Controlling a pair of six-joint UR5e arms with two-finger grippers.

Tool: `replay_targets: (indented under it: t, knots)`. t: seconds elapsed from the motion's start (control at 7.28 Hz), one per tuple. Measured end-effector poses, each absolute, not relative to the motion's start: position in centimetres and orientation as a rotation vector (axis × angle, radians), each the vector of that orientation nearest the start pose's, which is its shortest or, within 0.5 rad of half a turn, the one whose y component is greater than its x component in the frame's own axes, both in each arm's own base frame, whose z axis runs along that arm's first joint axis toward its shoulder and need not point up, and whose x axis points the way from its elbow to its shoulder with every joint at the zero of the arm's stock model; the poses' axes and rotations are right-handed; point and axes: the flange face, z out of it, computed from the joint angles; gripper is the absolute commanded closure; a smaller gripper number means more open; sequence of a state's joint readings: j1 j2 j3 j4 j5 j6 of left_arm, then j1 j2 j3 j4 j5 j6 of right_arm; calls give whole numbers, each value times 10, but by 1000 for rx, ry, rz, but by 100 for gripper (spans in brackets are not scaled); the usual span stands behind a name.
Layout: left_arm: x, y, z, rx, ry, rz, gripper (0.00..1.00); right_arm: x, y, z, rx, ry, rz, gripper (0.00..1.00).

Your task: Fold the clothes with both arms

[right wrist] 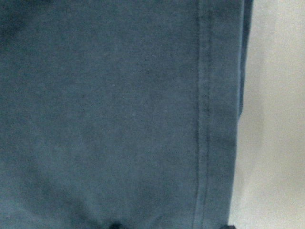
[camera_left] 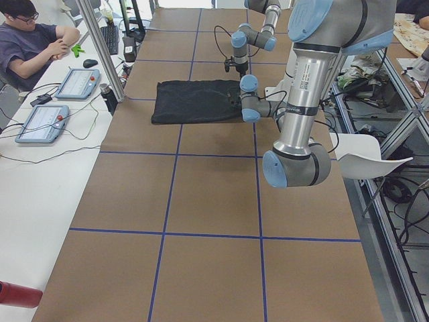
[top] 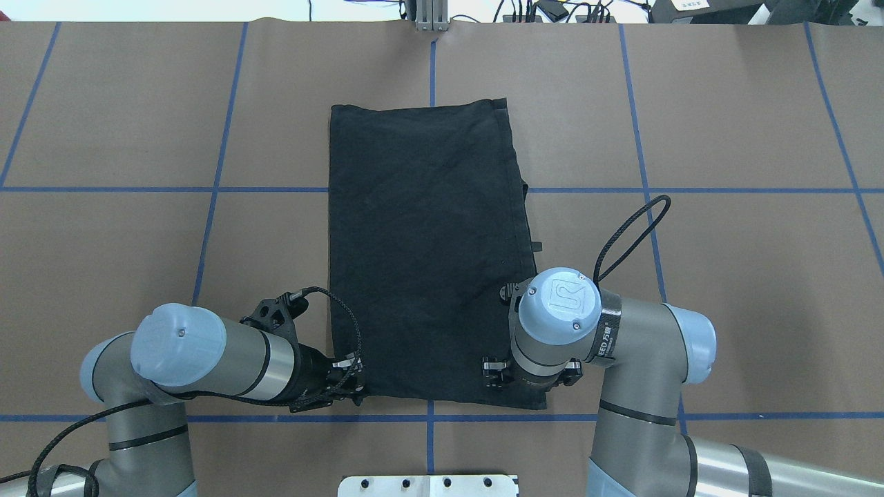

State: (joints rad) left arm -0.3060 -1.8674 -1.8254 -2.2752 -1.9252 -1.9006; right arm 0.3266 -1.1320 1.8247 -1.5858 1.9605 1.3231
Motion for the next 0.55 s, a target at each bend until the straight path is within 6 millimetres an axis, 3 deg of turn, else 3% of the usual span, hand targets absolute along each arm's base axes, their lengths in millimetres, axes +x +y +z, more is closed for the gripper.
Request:
replay_targets:
  t: [0.55]
  knots:
    - [522,-268,297,-323,1242,-324,100,-553,-288,311,-174,-742,-58,20]
